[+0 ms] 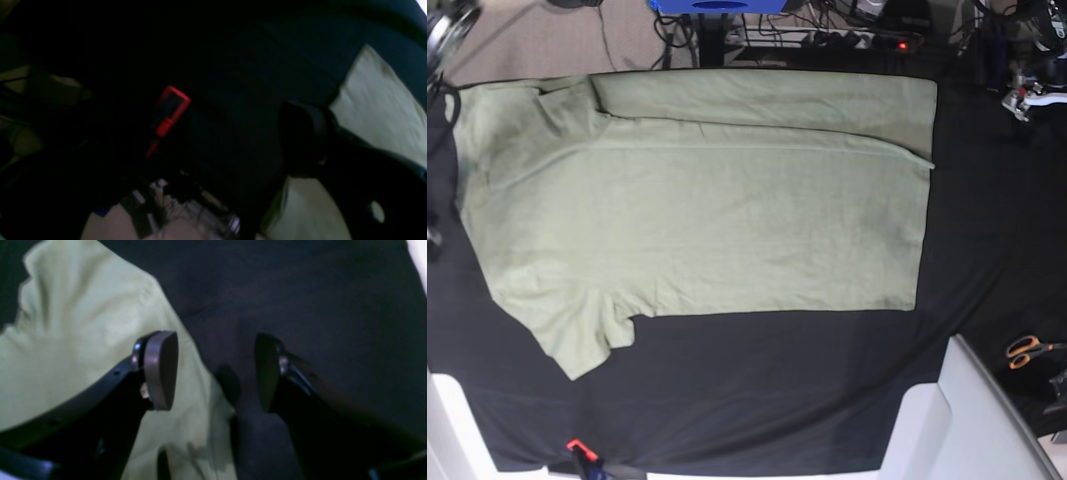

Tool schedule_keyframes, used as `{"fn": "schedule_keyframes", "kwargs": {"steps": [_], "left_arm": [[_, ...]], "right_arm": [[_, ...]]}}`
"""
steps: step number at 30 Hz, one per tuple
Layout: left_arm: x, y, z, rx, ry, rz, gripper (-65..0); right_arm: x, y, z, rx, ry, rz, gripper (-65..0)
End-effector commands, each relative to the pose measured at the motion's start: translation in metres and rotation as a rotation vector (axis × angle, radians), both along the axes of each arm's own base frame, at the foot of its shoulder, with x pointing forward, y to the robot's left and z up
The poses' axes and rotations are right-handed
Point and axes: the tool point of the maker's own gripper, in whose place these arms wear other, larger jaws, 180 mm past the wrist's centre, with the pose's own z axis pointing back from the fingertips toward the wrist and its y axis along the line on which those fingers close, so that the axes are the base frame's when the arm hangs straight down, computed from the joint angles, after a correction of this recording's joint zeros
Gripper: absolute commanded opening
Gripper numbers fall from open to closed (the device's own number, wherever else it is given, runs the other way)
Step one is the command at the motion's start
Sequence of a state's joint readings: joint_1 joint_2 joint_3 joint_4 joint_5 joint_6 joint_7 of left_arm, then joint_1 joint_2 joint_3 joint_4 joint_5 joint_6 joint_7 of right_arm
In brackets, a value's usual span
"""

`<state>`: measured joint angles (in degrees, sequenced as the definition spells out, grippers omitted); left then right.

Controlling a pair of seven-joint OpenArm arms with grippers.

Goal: Fold the T-shirt properly
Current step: 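Release the shirt and move both grippers toward its unfolded side edge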

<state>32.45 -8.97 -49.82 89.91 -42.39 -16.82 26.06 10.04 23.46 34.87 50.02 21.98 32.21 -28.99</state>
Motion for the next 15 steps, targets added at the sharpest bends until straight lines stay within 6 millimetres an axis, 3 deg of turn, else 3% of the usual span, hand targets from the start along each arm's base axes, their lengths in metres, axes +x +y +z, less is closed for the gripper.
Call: {"fn": "schedule_keyframes", "kwargs": {"steps": [1,3,6,11,15], "left_arm": [[0.003,0.001,0.014,0.033,-0.034,-0.044,-4.9],[0.007,-0.014,0.014,0.023,-0.045,-0.134,-5.1],[0.003,-0.017,0.014,0.022,-0.04,-0.162,-5.1],[0.002,-0.017,0.013,0.022,-0.039,-0.16,-5.1],[0.002,-0.017,0.013,0.021,-0.039,-0.161,-5.1]], "right_arm": [[0.015,-0.009,0.01,0.0,-0.038,0.002,-30.3],[0.026,-0.004,-0.005,0.038,-0.023,0.002,-30.3],[0.04,0.008,-0.018,0.07,-0.024,0.005,-30.3],[0.038,0.027,-0.041,0.093,0.008,0.02,-30.3],[0.038,0.041,-0.048,0.099,0.022,0.05,-30.5]]}}
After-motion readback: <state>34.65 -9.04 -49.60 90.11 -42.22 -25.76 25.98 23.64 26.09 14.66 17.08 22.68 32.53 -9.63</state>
